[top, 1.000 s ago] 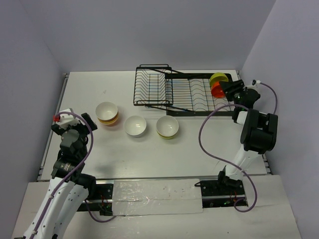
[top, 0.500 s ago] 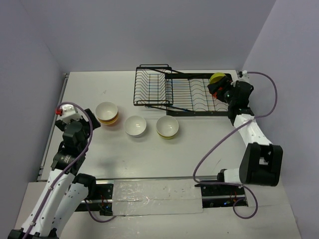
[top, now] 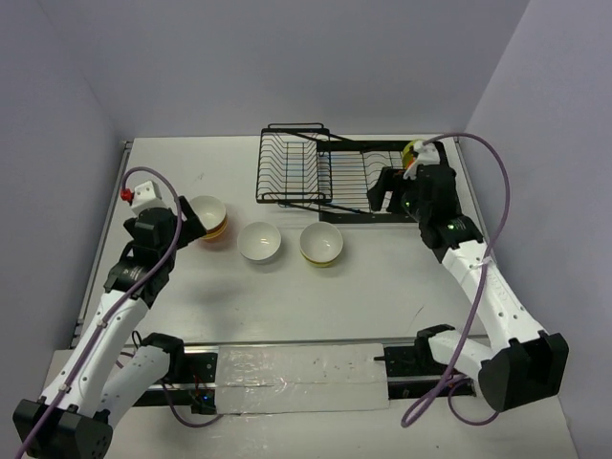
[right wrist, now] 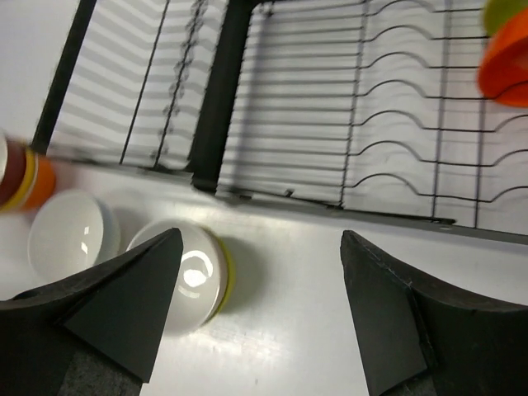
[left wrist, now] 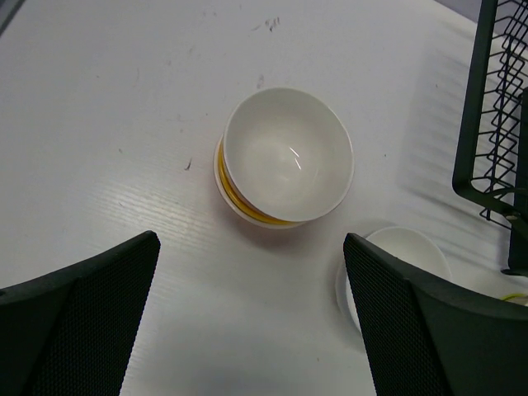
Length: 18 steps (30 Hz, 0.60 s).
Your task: Load the bowls into the dish rack
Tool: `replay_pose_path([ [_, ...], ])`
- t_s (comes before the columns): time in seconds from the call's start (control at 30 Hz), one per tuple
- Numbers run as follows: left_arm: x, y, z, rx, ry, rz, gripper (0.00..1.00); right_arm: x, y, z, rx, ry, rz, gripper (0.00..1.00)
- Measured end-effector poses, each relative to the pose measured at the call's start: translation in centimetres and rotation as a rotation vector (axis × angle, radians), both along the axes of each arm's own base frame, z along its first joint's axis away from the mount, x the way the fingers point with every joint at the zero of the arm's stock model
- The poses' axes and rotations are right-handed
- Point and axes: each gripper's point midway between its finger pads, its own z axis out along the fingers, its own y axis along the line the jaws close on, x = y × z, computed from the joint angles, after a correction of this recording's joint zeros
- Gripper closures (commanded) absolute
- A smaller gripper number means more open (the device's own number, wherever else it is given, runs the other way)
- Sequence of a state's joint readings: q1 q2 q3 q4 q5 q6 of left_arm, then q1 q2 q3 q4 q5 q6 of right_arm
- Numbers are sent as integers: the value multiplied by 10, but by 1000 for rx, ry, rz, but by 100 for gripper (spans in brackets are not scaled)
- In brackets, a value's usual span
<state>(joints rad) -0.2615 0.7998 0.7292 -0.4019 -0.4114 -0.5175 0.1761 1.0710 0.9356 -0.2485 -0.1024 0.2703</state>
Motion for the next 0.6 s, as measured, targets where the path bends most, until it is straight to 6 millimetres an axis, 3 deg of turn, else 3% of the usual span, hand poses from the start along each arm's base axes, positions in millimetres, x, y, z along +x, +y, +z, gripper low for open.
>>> replay_pose_path([
  [0.2,1,-7,-14,-22,52,-18,1,-39,61,-7,-119,70,255,17],
  [0.37,1,-6,-12,-21,43,-16,1,-62,115,-11,-209,121,459,19],
  [0.6,-7,4,-7,10,-21,1,1,-83,168,-55,-319,293,634,24],
])
